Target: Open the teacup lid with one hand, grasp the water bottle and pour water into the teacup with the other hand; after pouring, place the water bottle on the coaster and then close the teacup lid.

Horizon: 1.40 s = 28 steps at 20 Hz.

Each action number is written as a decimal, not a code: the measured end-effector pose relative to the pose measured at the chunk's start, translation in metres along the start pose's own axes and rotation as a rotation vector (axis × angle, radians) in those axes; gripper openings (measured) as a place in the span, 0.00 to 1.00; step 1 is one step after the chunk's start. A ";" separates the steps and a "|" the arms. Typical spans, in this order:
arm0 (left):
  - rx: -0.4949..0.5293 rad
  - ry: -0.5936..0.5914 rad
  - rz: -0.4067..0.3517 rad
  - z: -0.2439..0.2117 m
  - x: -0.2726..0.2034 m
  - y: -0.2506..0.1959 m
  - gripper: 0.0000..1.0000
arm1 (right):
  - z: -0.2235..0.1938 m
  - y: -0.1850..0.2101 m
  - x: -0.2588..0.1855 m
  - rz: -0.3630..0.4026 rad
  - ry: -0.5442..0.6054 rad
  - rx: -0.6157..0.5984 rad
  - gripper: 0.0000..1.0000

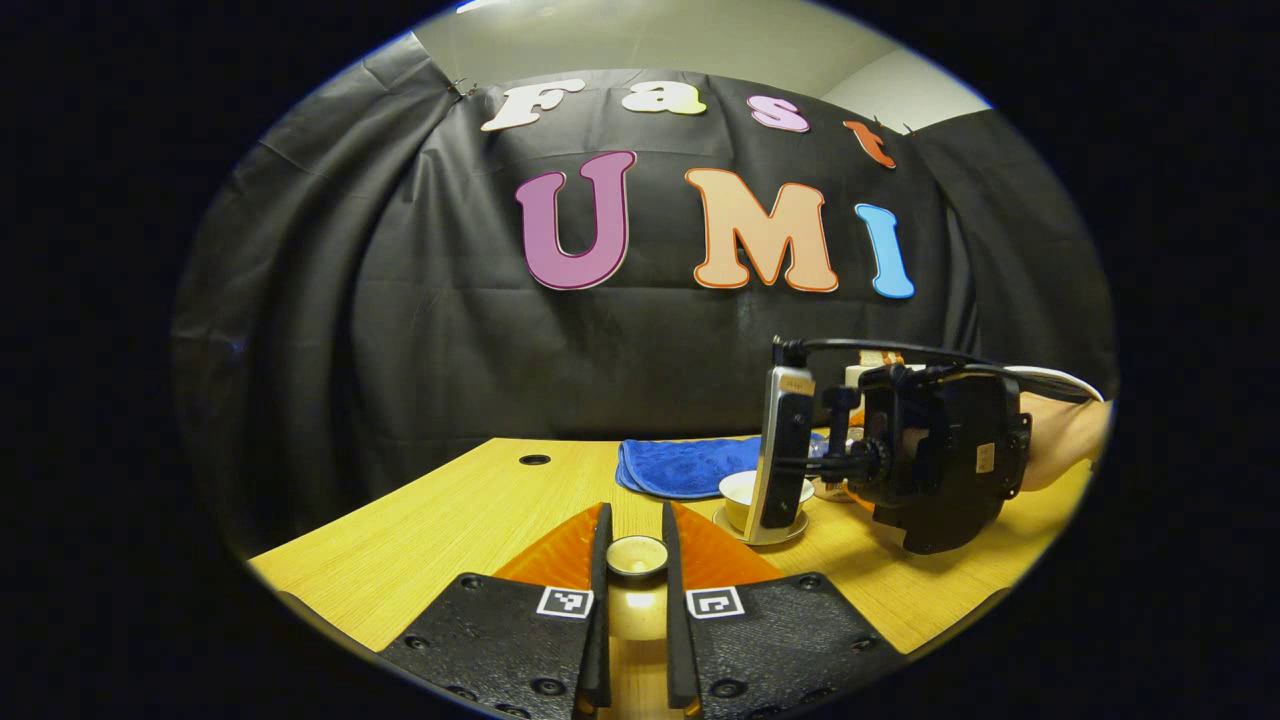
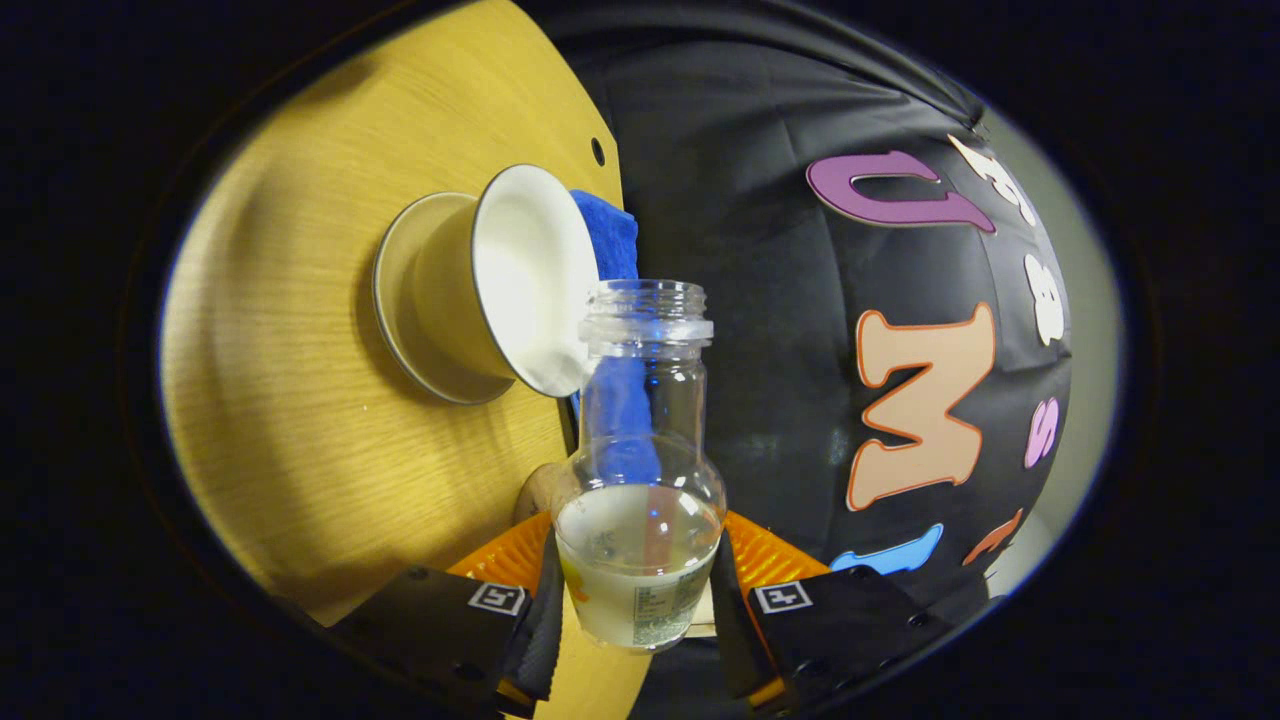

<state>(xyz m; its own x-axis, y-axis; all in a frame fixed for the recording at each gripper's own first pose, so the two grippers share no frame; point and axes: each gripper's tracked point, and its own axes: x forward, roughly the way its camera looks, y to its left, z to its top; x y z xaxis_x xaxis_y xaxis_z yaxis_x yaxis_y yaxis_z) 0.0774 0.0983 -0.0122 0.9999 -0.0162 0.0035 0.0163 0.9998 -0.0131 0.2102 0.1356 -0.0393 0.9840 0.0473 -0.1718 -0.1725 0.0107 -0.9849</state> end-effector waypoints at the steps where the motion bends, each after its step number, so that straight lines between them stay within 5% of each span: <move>1: 0.000 0.000 0.000 0.000 0.000 0.000 0.19 | 0.001 -0.001 0.000 -0.004 -0.004 -0.026 0.67; 28: 0.000 -0.001 -0.010 -0.001 0.001 0.000 0.19 | 0.015 -0.037 0.003 -0.102 -0.009 -0.462 0.67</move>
<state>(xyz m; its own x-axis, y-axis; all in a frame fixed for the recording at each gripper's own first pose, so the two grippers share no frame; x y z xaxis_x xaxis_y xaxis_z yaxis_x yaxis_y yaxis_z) 0.0783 0.0979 -0.0130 0.9996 -0.0267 0.0043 0.0268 0.9996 -0.0132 0.2191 0.1503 -0.0033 0.9941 0.0779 -0.0759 -0.0352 -0.4301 -0.9021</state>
